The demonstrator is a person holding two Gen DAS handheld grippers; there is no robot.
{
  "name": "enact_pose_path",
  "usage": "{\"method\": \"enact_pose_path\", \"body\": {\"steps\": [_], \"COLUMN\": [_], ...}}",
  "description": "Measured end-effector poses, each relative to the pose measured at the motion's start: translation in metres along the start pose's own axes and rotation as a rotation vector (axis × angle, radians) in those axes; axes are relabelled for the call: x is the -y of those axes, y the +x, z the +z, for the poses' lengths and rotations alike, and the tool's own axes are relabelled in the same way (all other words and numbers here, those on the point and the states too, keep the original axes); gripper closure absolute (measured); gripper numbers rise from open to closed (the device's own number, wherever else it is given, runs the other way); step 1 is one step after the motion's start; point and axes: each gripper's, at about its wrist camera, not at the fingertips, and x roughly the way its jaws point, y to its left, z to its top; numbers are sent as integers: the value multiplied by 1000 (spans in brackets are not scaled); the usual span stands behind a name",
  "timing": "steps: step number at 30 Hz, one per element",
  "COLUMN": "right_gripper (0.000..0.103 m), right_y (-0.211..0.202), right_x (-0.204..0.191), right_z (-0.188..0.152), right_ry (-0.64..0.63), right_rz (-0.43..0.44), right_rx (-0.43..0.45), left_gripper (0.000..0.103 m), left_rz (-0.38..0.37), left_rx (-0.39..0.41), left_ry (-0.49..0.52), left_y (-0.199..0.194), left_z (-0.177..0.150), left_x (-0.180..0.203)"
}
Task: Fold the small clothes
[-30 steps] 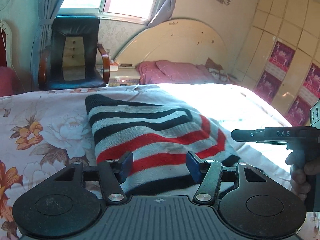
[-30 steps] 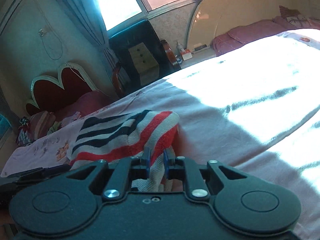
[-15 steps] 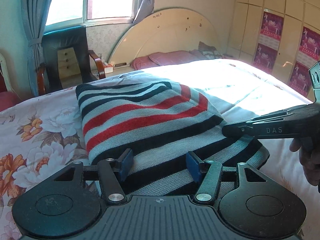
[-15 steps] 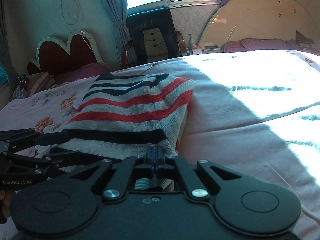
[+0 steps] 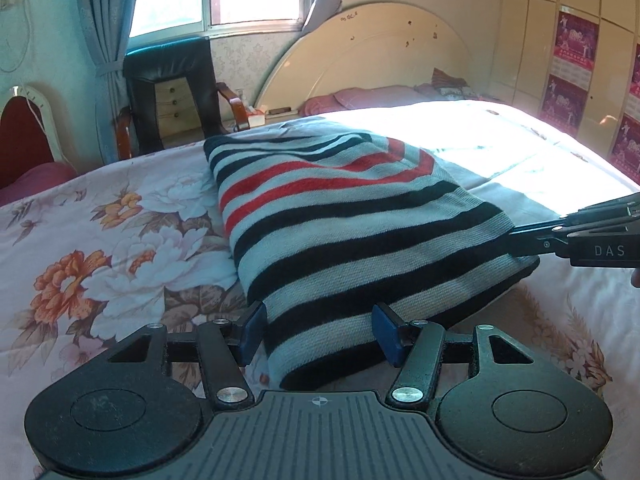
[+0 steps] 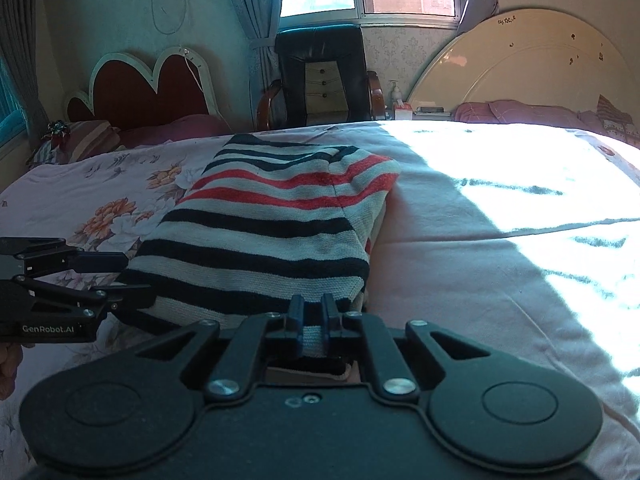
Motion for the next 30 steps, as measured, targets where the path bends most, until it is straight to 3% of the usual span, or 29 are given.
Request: {"method": "enact_pose_path", "body": {"steps": [6, 15, 18, 21, 24, 27, 30], "right_gripper": [96, 96, 90, 87, 87, 79, 84], "right_y": [9, 13, -8, -22, -11, 15, 52], "right_x": [5, 5, 9, 23, 38, 59, 76], "right_z": [-18, -25, -15, 1, 28, 56, 79], "right_ry": [12, -9, 14, 51, 94, 187, 238], "right_rz": [-22, -33, -2, 14, 20, 38, 75], "right_rx": [-43, -40, 3, 66, 88, 102, 80], "left_gripper": [44, 44, 44, 44, 44, 44, 44], "left_rz": [-13, 4, -21, -21, -33, -52, -94], "left_rx": [-45, -55, 39, 93, 119, 117, 83], "left_ry": [-86, -93, -98, -117, -140, -156, -170], "left_y": [9, 4, -24, -22, 0, 36, 77], "left_z": [-17, -22, -8, 17, 48, 79, 103], "left_x": [-14, -12, -22, -39, -52, -59, -63]}}
